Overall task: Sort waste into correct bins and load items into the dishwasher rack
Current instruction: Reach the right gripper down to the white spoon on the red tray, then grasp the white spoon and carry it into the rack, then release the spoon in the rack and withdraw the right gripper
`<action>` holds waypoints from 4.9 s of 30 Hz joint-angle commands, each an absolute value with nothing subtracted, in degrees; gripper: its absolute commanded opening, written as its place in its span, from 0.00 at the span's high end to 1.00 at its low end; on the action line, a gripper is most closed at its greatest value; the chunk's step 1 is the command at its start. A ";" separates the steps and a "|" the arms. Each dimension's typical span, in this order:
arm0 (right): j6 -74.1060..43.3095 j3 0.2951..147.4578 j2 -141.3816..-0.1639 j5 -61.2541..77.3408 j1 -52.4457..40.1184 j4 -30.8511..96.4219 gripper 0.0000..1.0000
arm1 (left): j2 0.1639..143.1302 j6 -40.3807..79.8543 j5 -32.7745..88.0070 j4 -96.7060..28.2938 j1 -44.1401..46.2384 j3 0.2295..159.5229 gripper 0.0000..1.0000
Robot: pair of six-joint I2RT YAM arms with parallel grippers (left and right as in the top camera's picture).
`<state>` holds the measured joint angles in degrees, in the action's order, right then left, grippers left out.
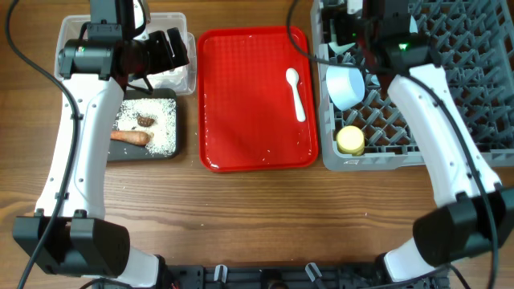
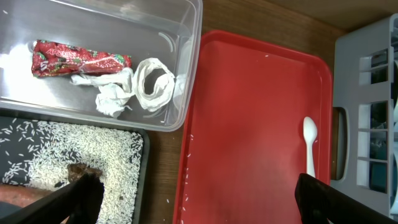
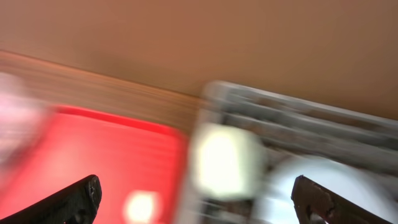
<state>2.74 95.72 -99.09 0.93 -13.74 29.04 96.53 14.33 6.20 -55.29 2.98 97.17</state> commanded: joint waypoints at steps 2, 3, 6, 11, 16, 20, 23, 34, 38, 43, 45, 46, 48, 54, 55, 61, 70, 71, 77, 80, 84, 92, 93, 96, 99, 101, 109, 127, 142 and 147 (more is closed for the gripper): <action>-9.54 95.90 -102.24 13.69 -16.12 30.02 0.07 | 96.38 14.39 5.89 -55.16 2.72 97.84 0.00; -10.96 95.90 -103.33 12.38 -16.71 30.24 0.10 | 96.38 14.39 5.89 -55.16 2.72 97.84 0.00; -13.85 95.90 -106.85 9.19 -18.76 30.87 0.16 | 96.38 14.39 5.89 -55.13 2.72 97.84 0.00; -13.43 95.94 -112.27 0.67 -21.37 29.85 0.27 | 96.38 14.39 5.89 -55.13 2.72 97.84 0.00; -12.71 95.96 -116.05 -3.22 -21.32 29.85 0.36 | 96.38 14.39 5.89 -55.16 2.72 97.84 0.00; -11.92 95.96 -120.16 -3.79 -21.32 31.24 0.36 | 96.38 14.39 5.89 -55.16 2.72 97.84 0.00; -10.22 95.96 -123.33 -2.96 -21.39 32.91 0.36 | 96.38 14.39 5.89 -55.16 2.72 97.84 0.00; -10.59 95.88 -127.76 -1.74 -21.43 30.37 0.59 | 96.38 14.39 5.89 -55.16 2.72 97.84 0.00; -11.62 95.88 -130.96 -3.25 -21.43 29.36 0.62 | 96.38 14.39 5.89 -55.16 2.72 97.84 0.00; -13.98 95.88 -132.55 -7.33 -21.43 28.95 0.62 | 96.38 14.39 5.89 -55.16 2.72 97.84 0.00; -13.98 95.88 -132.55 -7.33 -21.43 28.53 0.61 | 96.38 14.39 5.89 -55.16 2.72 97.84 0.00; -13.96 95.88 -132.55 -7.31 -21.43 28.32 0.61 | 96.38 14.39 5.89 -55.16 2.72 97.84 0.00; -13.98 95.88 -132.57 -7.29 -21.43 28.18 0.61 | 96.38 14.39 5.89 -55.16 2.72 97.84 0.00; -14.48 95.88 -132.66 -5.98 -21.43 29.50 0.84 | 96.38 14.39 5.89 -55.13 2.72 97.84 0.00; -14.87 95.88 -132.66 -5.98 -21.43 29.76 0.85 | 96.38 14.39 5.89 -55.16 2.72 97.84 0.00; -14.83 95.90 -132.66 -4.03 -21.43 31.16 0.79 | 96.38 14.39 5.89 -55.16 2.72 97.84 0.00; -15.18 95.90 -132.53 -0.71 -21.32 44.75 0.57 | 96.38 14.39 5.89 -55.13 2.72 97.84 0.00; -15.16 95.90 -132.53 -0.47 -21.32 45.91 0.57 | 96.38 14.39 5.89 -55.16 2.72 97.84 0.00; -15.18 95.90 -132.55 0.84 -21.32 48.77 0.80 | 96.38 14.39 5.89 -55.16 2.72 97.84 0.00; -15.16 95.88 -132.55 3.60 -21.32 50.48 0.81 | 96.38 14.39 5.89 -55.16 2.72 97.84 0.00; -15.16 95.88 -132.57 4.60 -21.32 50.83 0.92 | 96.38 14.39 5.89 -55.16 2.72 97.84 0.00; -15.16 96.07 -132.14 5.26 -21.19 50.85 0.96 | 96.38 14.39 5.89 -55.16 2.72 97.84 0.00; -15.16 96.09 -131.63 5.28 -21.08 50.87 0.96 | 96.38 14.39 5.89 -55.16 2.72 97.84 0.00; -15.00 96.12 -128.60 5.91 -20.93 51.03 0.96 | 96.38 14.39 5.89 -55.16 2.72 97.84 0.00; -14.57 96.12 -123.42 5.87 -20.93 51.16 0.96 | 96.38 14.39 5.89 -55.16 2.72 97.84 0.00; -14.59 96.12 -120.44 5.87 -20.93 51.35 0.96 | 96.38 14.39 5.89 -55.16 2.72 97.84 0.00; -14.61 96.12 -105.89 5.85 -17.30 54.02 0.96 | 96.38 14.39 5.89 -55.16 2.72 97.84 0.00; -51.64 88.01 -95.79 -9.45 10.63 62.13 0.96 | 96.38 14.39 5.89 -55.13 2.72 97.84 0.00; -66.24 77.06 -96.27 -4.19 7.09 52.84 0.75 | 96.38 14.39 5.89 -55.13 2.72 97.84 0.00; -60.93 78.52 -94.02 -4.21 7.09 52.75 0.46 | 96.38 14.39 5.89 -55.13 2.72 97.84 0.00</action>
<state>-65.17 76.53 -96.40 -4.71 7.16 52.84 96.53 14.33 6.22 -55.29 2.98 97.17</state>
